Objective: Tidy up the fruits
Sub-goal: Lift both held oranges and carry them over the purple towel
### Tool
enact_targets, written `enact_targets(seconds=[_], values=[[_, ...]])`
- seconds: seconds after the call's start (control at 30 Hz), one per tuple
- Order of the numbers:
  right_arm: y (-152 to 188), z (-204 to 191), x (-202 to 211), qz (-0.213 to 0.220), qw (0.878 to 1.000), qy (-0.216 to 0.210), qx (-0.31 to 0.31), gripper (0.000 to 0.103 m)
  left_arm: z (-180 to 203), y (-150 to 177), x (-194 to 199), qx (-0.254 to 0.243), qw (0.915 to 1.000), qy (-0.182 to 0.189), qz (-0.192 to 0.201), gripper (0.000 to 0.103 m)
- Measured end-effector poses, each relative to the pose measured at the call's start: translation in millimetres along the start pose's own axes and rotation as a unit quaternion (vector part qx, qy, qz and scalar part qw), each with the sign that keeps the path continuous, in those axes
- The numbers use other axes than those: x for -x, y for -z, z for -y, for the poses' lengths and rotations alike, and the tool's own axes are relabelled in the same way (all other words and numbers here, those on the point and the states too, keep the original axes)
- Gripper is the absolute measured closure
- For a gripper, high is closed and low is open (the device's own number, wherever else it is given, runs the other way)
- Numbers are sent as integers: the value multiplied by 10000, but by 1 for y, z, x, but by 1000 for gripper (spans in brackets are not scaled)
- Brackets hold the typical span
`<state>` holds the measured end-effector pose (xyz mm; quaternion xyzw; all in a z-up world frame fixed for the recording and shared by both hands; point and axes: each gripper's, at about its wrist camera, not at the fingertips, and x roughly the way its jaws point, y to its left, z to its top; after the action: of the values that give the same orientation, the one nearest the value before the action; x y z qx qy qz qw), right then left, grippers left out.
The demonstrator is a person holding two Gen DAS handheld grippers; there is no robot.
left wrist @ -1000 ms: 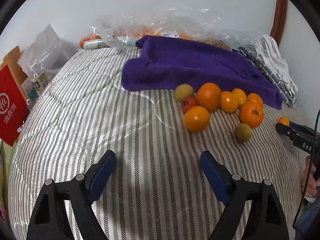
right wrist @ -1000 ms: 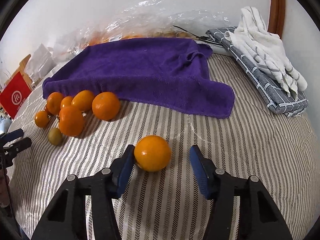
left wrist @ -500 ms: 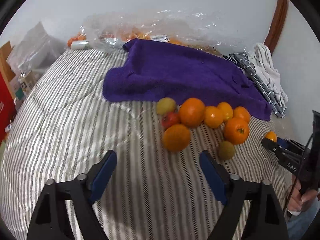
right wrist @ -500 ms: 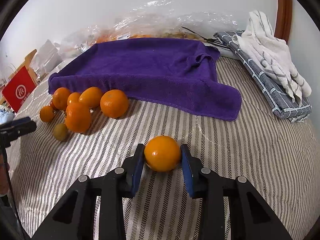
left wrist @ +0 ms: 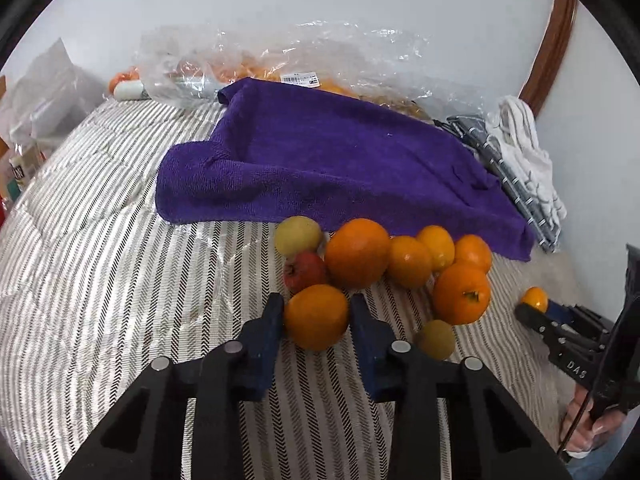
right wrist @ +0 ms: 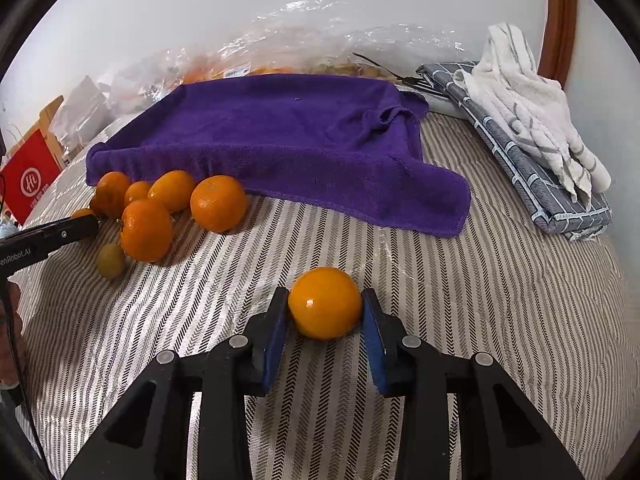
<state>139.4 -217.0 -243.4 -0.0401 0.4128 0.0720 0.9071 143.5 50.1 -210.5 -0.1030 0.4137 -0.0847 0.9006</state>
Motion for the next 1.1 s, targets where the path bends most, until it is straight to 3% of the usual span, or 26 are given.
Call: enact_targets(seconds=[0.27,0.47,0.6,0.8,1.1], values=[[1,5,3,99,9997,-185,-123,67,-6,8,8,198,9998,98,-26,72],[1,14,2,-38,9978,-576,-312,67,-11,13,34,272,9996,88,-15,72],[-1,20,7,-51,9967,-565,-578,67,-13,7,55,228,9997,35,78,72],[-29,18,43,233,9975,-417,-523,67,-6,-25,88,128,9992,-30,377,72],[-109,6,84,848,9953,-309,-341,67,10,-109,112,-27,9962,-232,833,72]])
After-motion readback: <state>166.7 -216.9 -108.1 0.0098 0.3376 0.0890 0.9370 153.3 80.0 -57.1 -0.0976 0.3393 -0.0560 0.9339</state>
